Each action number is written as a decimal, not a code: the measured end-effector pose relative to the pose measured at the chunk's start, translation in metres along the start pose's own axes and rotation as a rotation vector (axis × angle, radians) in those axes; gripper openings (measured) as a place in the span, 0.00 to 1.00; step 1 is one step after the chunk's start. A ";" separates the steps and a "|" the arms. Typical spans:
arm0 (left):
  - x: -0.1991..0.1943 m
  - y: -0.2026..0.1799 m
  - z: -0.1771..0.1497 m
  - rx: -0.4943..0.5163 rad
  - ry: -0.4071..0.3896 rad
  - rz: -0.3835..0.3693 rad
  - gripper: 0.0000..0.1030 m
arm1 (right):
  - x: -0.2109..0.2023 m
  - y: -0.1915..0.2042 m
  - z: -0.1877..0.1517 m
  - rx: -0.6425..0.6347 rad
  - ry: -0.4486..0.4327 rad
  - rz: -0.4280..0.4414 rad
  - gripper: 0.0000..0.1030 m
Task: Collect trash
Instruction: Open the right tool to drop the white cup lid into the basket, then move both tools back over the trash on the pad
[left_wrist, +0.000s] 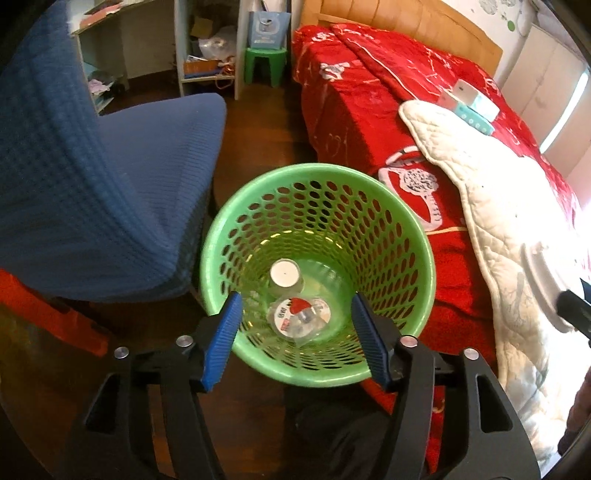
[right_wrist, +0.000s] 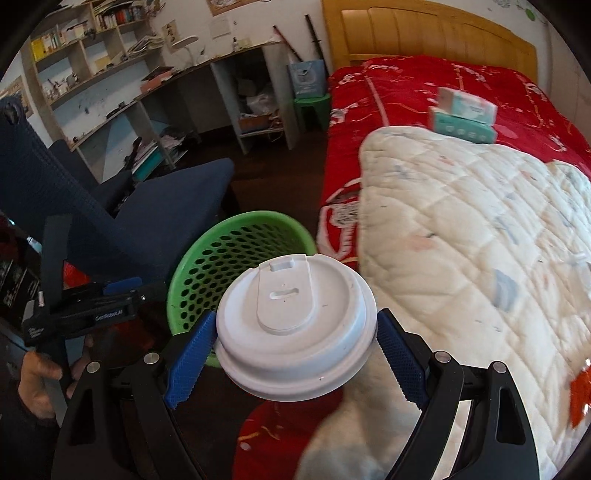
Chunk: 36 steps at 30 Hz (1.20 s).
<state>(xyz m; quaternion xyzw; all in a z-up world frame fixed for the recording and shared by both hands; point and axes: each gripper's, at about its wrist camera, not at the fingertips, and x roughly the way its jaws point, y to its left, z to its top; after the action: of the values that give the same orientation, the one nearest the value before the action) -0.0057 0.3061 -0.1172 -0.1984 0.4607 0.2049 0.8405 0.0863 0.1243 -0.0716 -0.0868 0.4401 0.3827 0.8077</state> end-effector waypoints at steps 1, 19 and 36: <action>-0.003 0.003 0.000 -0.004 -0.007 0.005 0.61 | 0.006 0.006 0.002 -0.007 0.006 0.008 0.81; -0.013 0.034 -0.009 -0.073 -0.025 0.010 0.62 | 0.083 0.054 0.018 -0.040 0.087 0.056 0.82; -0.016 -0.001 -0.004 -0.012 -0.034 -0.023 0.62 | 0.034 0.024 0.009 0.001 0.019 0.026 0.85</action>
<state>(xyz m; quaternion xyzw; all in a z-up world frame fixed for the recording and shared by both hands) -0.0158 0.3002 -0.1051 -0.2051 0.4428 0.2014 0.8493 0.0859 0.1637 -0.0880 -0.0843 0.4492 0.3919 0.7984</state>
